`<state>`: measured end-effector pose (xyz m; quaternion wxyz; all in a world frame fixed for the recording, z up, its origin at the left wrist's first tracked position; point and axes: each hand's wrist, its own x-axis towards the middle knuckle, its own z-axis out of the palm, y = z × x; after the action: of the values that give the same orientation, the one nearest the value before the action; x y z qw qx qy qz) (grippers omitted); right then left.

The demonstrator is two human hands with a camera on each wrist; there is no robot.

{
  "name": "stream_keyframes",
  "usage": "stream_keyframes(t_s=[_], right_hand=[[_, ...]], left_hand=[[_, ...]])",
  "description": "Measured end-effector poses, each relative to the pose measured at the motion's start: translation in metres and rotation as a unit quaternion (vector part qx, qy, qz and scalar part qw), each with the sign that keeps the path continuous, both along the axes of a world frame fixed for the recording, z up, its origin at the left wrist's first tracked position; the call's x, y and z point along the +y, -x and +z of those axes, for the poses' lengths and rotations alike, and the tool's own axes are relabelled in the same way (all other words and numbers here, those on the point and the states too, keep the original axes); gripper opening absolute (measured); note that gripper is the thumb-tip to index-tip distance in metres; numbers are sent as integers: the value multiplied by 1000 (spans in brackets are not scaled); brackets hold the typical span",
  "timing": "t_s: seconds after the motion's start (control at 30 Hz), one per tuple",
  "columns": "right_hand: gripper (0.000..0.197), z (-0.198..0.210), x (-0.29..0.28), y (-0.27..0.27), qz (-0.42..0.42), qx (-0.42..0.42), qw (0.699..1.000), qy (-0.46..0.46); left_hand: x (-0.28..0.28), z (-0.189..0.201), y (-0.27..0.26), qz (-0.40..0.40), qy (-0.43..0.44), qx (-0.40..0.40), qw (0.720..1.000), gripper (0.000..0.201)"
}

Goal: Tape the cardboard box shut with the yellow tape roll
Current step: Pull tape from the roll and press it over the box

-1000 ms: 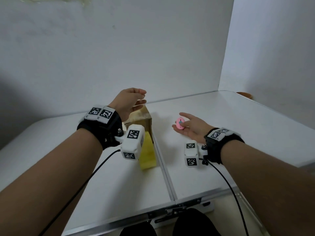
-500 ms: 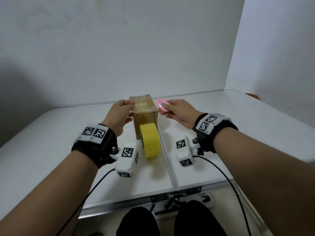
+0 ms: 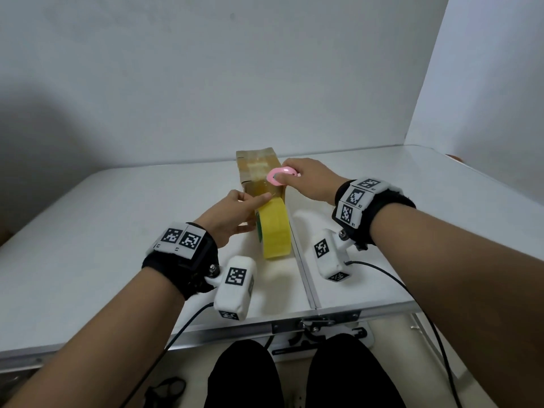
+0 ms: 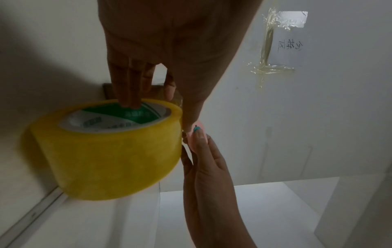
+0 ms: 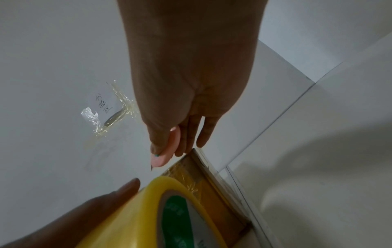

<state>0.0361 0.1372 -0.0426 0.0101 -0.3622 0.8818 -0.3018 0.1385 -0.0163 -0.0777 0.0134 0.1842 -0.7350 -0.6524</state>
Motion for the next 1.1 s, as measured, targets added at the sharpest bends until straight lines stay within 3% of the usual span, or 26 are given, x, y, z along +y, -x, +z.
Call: stream_keyframes(t_s=[0.17,0.33,0.57,1.1], right_hand=[[30,5,-8,4,44,49,995,-76],[29,3,-15,9,56,76,988,-123],[28,5,-21,12,50,101,978,-176],[28,6,-24,5,25,103,974,-198]], left_hand=[[-1,-5,-2,-38,-69,13,997,34],[-2,-4,-4,-72,-61,27,995,17],[-4,-2,-6,-110,-74,-5,991,48],[-4,-2,-2,-120,-78,-1,990,35]])
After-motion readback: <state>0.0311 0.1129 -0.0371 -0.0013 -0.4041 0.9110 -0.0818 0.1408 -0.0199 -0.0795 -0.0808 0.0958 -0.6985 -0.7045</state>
